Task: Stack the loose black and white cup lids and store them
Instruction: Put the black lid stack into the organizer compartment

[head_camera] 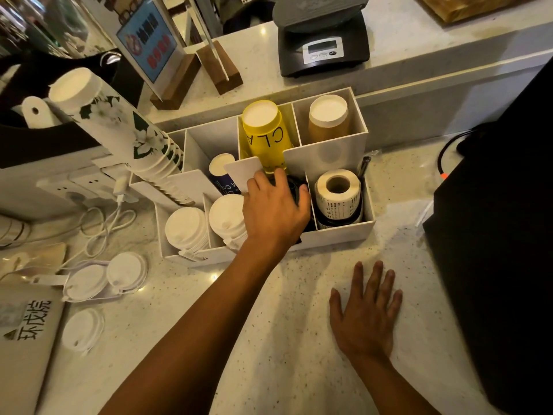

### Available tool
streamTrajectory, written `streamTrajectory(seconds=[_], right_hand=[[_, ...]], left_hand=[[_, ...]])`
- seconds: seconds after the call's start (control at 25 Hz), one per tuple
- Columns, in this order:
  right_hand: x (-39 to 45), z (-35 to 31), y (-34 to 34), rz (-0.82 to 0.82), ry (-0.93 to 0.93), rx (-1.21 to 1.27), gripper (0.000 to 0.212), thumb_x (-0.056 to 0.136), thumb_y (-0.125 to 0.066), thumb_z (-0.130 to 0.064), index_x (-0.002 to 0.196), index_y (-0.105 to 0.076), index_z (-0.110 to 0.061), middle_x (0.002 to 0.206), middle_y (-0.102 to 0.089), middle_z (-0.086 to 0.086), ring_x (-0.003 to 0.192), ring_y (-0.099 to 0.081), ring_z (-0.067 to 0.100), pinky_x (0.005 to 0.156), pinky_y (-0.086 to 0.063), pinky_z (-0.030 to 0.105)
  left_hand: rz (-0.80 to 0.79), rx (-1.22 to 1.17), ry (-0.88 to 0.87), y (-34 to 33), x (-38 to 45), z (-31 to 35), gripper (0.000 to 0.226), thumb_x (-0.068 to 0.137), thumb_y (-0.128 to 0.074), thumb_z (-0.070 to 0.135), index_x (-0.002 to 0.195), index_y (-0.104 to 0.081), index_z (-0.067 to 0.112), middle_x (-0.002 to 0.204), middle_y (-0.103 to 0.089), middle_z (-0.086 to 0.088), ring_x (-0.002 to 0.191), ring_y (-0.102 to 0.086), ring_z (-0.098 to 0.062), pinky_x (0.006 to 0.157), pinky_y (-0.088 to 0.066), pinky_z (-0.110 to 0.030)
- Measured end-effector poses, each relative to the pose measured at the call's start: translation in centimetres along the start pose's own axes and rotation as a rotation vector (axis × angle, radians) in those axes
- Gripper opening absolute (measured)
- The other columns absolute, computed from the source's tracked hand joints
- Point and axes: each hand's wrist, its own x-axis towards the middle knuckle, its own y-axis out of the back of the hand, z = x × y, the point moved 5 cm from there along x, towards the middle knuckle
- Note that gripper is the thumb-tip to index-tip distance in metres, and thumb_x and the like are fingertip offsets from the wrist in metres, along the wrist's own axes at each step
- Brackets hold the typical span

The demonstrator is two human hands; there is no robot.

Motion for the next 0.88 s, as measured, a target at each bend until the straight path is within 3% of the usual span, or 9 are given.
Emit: streamTrajectory(seconds=[0.48, 0.72, 0.88], right_hand=[[-0.1, -0.1, 0.3, 0.032, 0.012, -0.003, 0.083, 0.092, -0.022, -0.066, 0.159, -0.009, -0.019, 0.166, -0.005, 0.020, 0.152, 0.001, 0.041, 0.120, -0.009, 0.062], [-0.1, -0.3, 0.5, 0.013, -0.004, -0.017, 0.083, 0.091, -0.020, -0.065, 0.159, -0.010, -0.019, 0.166, -0.004, 0.020, 0.152, 0.001, 0.041, 0.120, -0.008, 0.061], [0.0, -0.2, 0.5, 0.023, -0.023, 0.001, 0.082, 0.091, -0.020, -0.065, 0.159, -0.011, -0.019, 0.166, -0.006, 0.020, 0.152, 0.000, 0.041, 0.120, -0.008, 0.061]], left_hand=[[0.054, -0.052, 0.022, -0.1, -0.1, -0.2, 0.050, 0.094, -0.044, 0.055, 0.124, -0.054, 0.015, 0.122, -0.059, -0.014, 0.110, -0.054, -0.031, 0.086, -0.054, -0.044], [-0.060, -0.218, -0.034, 0.6, -0.4, -0.7, 0.067, 0.088, -0.053, 0.058, 0.139, -0.045, 0.015, 0.135, -0.050, -0.016, 0.123, -0.047, -0.032, 0.102, -0.049, -0.046], [-0.032, -0.269, -0.107, 1.2, -1.8, -1.7, 0.077, 0.090, -0.059, 0.055, 0.150, -0.035, 0.013, 0.150, -0.040, -0.016, 0.135, -0.042, -0.032, 0.110, -0.044, -0.044]])
